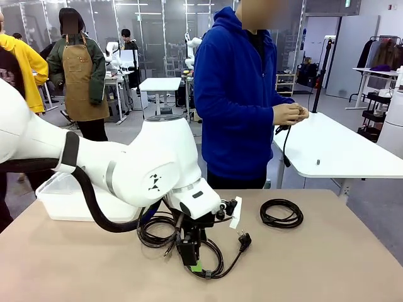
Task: Organize and store the cables.
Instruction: Place the Power Cable into the Organizing box.
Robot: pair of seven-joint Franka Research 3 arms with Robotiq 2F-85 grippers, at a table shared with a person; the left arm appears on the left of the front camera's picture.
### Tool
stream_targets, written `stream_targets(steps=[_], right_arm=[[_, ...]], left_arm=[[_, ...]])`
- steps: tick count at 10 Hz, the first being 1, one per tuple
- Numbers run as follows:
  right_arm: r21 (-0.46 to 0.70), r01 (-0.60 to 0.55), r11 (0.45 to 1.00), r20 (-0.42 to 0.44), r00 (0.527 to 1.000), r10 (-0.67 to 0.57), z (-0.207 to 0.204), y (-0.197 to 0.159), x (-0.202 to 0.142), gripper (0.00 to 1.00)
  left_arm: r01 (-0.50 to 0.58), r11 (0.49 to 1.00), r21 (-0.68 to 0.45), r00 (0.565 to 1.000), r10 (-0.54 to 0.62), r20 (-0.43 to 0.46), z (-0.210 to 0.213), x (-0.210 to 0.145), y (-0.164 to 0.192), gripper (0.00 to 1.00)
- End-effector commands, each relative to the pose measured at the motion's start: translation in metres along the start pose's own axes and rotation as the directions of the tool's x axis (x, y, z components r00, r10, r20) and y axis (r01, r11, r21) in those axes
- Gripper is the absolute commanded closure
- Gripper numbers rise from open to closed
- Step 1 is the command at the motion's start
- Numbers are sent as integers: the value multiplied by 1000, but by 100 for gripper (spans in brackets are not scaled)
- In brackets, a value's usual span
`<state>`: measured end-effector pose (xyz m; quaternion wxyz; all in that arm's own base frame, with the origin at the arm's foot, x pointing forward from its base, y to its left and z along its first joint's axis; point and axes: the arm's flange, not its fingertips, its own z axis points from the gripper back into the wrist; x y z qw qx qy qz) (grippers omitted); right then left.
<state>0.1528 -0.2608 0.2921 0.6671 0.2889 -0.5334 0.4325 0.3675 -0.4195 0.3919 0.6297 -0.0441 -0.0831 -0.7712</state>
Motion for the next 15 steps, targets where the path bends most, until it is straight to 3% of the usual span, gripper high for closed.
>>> stream_targets(steps=[1,4,11,13,14,15], right_arm=[[-3,-12,1000,11,1000,12,0,0,-2,0],[-3,-12,1000,11,1000,12,0,0,-2,0],[-3,-12,1000,11,1000,12,0,0,-2,0],[-3,-12,1000,11,1000,12,0,0,-2,0],[-3,-12,1000,11,1000,12,0,0,-2,0],[-3,-12,1000,11,1000,12,0,0,-2,0]], left_arm=[[-35,999,-13,999,34,-27,-8,11,8,0],[-40,999,-10,998,39,-47,-11,13,12,0],[-143,990,7,987,143,-67,-90,15,37,0],[-150,987,-55,986,145,-83,-97,20,39,0],[-151,987,-44,983,146,-108,-97,20,39,12],[-151,987,-52,983,145,-109,-94,22,39,60]])
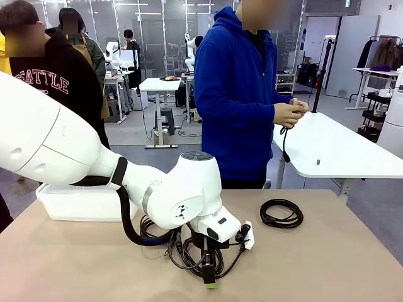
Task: Organize and store the cables.
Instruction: Place the Power Cable into the Organizing box.
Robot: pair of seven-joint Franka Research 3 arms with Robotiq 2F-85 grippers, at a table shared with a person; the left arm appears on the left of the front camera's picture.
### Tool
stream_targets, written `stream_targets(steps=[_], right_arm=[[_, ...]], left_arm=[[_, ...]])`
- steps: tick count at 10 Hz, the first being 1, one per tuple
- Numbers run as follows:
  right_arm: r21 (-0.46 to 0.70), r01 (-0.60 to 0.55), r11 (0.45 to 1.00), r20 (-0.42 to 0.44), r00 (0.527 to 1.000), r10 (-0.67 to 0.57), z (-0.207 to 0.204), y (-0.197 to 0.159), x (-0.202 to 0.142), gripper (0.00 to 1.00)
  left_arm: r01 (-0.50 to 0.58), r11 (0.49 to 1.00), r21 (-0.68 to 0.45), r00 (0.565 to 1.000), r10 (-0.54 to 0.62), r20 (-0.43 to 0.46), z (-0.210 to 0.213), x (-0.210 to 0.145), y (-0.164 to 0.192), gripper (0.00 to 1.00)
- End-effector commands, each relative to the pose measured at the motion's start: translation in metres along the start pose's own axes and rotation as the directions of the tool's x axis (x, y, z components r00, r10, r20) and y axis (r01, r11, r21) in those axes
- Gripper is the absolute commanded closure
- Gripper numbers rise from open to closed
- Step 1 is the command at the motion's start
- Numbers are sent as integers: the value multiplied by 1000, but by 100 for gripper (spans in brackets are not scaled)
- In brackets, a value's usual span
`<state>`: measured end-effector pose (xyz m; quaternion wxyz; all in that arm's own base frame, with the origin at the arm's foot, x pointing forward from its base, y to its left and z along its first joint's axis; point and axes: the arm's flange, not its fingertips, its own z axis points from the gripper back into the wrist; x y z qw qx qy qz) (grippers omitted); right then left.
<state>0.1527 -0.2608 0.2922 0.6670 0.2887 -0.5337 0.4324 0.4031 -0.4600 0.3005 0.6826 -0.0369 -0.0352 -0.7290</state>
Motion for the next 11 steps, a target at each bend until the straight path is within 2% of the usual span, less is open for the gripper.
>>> stream_targets(steps=[1,2,5,6,11], right_arm=[[-3,-12,1000,11,1000,12,0,0,-2,0],[-3,-12,1000,11,1000,12,0,0,-2,0],[-3,-12,1000,11,1000,12,0,0,-2,0],[-3,-12,1000,11,1000,12,0,0,-2,0],[-3,-12,1000,11,1000,12,0,0,-2,0]], left_arm=[[-19,1000,0,999,19,-27,9,4,0,71],[-22,1000,-5,999,22,-26,9,5,0,100],[-27,999,-26,1000,27,-8,13,7,0,98],[-28,999,-22,1000,28,-3,14,7,1,100],[-1,1000,-17,1000,1,-16,49,7,-1,100]])
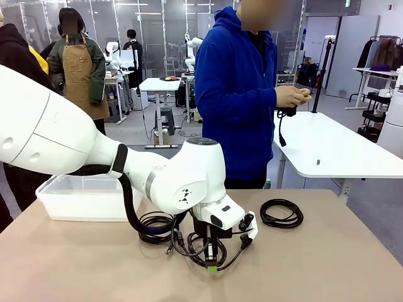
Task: Organize and store the cables.
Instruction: Place the Power Cable into the Organizing box.
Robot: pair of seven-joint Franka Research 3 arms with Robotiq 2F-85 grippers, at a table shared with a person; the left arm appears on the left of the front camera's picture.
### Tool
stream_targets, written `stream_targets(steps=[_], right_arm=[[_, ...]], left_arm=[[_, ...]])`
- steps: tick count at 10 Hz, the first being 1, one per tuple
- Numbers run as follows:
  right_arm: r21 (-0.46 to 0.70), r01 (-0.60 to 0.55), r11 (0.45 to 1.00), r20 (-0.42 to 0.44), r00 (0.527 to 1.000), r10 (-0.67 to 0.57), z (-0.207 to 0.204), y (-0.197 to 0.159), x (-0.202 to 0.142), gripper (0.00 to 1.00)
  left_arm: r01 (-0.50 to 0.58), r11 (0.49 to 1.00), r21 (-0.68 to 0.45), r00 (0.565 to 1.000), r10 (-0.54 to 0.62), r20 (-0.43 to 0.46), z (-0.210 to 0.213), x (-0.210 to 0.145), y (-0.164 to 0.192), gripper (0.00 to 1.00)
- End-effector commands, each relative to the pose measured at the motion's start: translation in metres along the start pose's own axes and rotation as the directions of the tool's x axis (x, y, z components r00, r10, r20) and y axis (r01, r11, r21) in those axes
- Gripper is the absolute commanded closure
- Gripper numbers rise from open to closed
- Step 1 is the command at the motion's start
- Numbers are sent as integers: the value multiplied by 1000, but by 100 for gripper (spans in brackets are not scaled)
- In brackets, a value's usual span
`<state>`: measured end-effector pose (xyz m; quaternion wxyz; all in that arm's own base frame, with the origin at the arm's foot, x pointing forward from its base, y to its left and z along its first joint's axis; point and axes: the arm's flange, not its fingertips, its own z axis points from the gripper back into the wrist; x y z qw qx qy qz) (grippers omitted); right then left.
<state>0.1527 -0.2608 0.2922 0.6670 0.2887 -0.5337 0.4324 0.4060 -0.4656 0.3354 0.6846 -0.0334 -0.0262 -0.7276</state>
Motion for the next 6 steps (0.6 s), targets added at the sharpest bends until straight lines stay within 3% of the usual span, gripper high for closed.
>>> stream_targets(steps=[1,2,3,4,6], right_arm=[[-3,-12,1000,11,1000,12,0,0,-2,0],[-3,-12,1000,11,1000,12,0,0,-2,0],[-3,-12,1000,11,1000,12,0,0,-2,0],[-3,-12,1000,11,1000,12,0,0,-2,0],[-3,-12,1000,11,1000,12,0,0,-2,0]], left_arm=[[27,1000,-8,1000,-27,-3,30,-5,-6,100],[38,999,34,999,-38,-2,55,-10,-8,100],[134,991,-3,990,-134,-42,88,-15,-12,100],[207,978,36,976,-204,-76,135,-26,-19,100],[229,971,69,967,-219,-128,176,-27,-26,100]])
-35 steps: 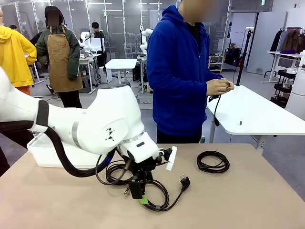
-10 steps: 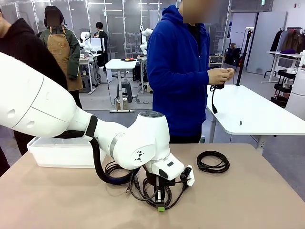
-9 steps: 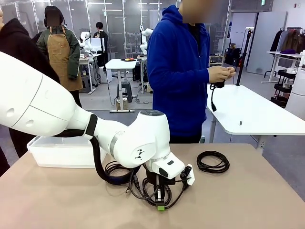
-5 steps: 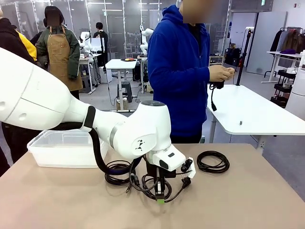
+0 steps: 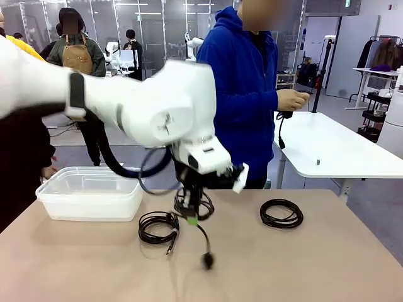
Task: Organize and store the cables.
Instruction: Place the Power Cable into the Organizing box.
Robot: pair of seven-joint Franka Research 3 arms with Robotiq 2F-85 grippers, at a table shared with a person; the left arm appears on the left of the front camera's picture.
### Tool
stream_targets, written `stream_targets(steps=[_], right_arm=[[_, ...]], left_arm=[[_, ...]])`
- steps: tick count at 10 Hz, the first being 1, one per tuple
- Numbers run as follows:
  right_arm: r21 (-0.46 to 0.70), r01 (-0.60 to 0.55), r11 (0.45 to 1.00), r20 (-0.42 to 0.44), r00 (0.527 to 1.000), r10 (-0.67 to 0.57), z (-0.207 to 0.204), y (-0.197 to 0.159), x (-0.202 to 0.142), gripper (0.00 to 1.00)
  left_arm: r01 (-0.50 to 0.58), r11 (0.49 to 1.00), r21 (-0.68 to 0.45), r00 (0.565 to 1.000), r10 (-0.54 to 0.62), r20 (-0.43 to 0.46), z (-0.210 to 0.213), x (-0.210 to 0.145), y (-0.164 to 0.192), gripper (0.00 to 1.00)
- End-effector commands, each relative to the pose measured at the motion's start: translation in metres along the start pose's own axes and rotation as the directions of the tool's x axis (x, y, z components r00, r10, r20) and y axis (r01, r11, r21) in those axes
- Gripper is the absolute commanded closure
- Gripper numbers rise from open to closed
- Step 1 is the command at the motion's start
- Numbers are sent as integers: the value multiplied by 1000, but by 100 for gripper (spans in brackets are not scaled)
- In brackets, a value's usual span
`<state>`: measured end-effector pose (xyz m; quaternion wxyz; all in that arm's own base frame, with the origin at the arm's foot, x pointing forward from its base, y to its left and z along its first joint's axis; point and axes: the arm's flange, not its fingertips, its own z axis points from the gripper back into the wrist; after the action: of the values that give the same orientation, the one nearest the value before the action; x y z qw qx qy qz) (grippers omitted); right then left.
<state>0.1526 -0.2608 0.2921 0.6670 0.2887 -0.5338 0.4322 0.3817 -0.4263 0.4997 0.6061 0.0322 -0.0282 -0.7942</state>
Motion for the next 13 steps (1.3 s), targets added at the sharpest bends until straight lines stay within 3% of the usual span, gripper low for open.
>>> stream_targets(steps=[1,2,3,7,8,9,13], right_arm=[[-2,-12,1000,10,1000,12,0,0,-1,0],[-2,-12,1000,10,1000,12,0,0,-1,0],[-2,-12,1000,10,1000,12,0,0,-1,0],[-2,-12,1000,10,1000,12,0,0,-1,0],[-2,-12,1000,10,1000,12,0,0,-1,0],[-2,-12,1000,10,1000,12,0,0,-1,0],[-2,-12,1000,10,1000,12,0,0,-1,0]], left_arm=[[31,1000,-4,997,-31,-64,12,-2,5,100],[96,995,0,991,-96,-95,11,2,8,100],[15,1000,6,1000,-14,-26,20,-5,-4,100],[15,1000,6,1000,-14,-26,20,-5,-4,100],[33,999,-1,998,-33,-50,20,-6,-1,84],[134,987,89,991,-136,6,44,-22,1,84],[117,948,295,967,-176,182,99,-159,-2,84]])
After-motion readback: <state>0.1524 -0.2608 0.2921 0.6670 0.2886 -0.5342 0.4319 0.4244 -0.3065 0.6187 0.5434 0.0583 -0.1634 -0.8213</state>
